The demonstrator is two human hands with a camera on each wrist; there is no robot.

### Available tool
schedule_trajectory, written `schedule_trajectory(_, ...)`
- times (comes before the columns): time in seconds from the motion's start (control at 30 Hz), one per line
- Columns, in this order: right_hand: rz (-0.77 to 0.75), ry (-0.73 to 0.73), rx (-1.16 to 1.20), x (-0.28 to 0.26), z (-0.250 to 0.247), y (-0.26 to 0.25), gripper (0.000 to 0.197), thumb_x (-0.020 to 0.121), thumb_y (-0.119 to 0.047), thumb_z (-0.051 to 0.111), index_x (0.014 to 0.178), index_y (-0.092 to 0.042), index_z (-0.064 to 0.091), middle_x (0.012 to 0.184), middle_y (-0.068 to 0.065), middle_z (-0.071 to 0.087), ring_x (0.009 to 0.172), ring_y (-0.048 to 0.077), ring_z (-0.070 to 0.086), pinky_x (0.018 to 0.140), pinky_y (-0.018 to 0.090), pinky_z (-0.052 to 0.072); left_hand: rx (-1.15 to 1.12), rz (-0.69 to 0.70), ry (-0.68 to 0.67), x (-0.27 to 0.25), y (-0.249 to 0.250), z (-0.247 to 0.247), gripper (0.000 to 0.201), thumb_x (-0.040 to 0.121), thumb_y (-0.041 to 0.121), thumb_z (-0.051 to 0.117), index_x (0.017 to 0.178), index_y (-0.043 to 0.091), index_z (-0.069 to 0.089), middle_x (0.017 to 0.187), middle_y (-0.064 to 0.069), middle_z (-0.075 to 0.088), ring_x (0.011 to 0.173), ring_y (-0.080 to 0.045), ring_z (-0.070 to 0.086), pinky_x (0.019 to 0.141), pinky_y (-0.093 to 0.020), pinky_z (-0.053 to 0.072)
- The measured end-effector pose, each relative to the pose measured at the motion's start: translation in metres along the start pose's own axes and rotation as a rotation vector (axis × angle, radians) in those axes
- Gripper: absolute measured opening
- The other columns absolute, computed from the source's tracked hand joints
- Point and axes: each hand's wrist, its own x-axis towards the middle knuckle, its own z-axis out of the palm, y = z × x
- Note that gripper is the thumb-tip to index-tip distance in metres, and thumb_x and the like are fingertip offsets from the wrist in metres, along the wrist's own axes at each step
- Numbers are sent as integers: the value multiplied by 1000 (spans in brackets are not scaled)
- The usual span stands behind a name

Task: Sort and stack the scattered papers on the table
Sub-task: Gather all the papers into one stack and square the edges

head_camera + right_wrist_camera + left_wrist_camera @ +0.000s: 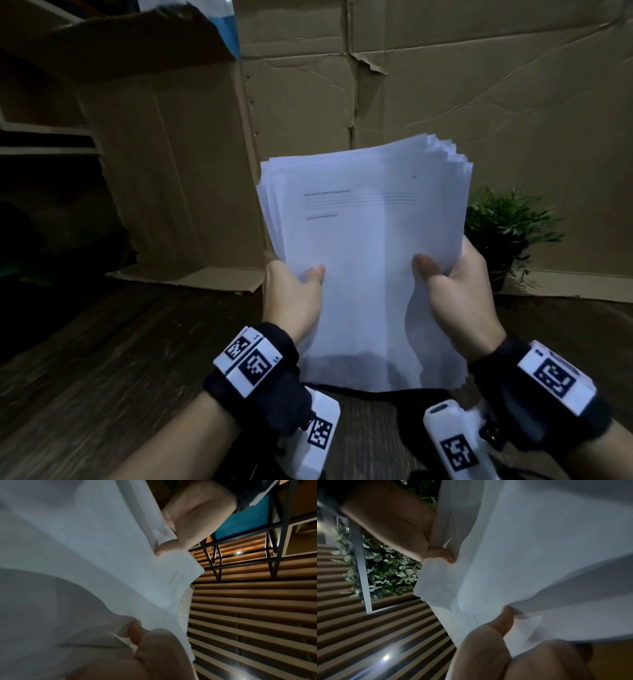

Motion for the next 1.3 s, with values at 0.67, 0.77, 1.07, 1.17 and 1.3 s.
schedule_trajectory(0.67, 63, 26, 173, 14, -9, 15, 20, 100, -16, 58, 118, -19, 66, 115, -4, 73, 105, 18, 70, 91, 42, 56, -225, 94, -84, 4, -12, -10, 17, 97, 32, 57, 108, 23, 51, 110, 4, 67, 101, -13, 66, 94, -41, 54)
schedule_trajectory(0.77, -15, 33, 155, 13, -7, 14, 18, 105, -24, 48, 109, -30, 64, 111, -10, 72, 105, 11, 69, 92, 38, 56, -246, 71, -102, 13, -17, -8, 29, 101, 43, 43, 110, 19, 57, 115, 3, 67, 111, -13, 63, 103, -43, 47)
schedule_trajectory(1.07, -27, -23, 219, 19, -11, 19, 21, 105, -17, 45, 113, -26, 63, 114, -9, 71, 108, 15, 68, 90, 30, 57, -302, 35, -252, 28, -36, -13, 23, 103, 28, 45, 123, 24, 57, 121, 3, 68, 113, -17, 65, 99, -38, 52)
schedule_trajectory(1.17, -31, -22, 243, 19, -13, 16, 19, 101, -23, 53, 116, -20, 63, 112, -9, 72, 106, 13, 70, 83, 23, 58, -272, 77, -357, 32, -36, -22, 30, 103, 16, 44, 131, 13, 52, 118, 2, 68, 105, -10, 67, 83, -20, 55)
schedule_trajectory(1.3, -35, -25, 241, 20, -14, 13, 31, 97, -31, 55, 121, -13, 65, 116, -1, 73, 106, 18, 70, 85, 32, 58, -289, 80, -420, 34, -33, -27, 29, 99, 5, 49, 125, 18, 53, 113, 5, 70, 100, -6, 69, 82, -19, 55)
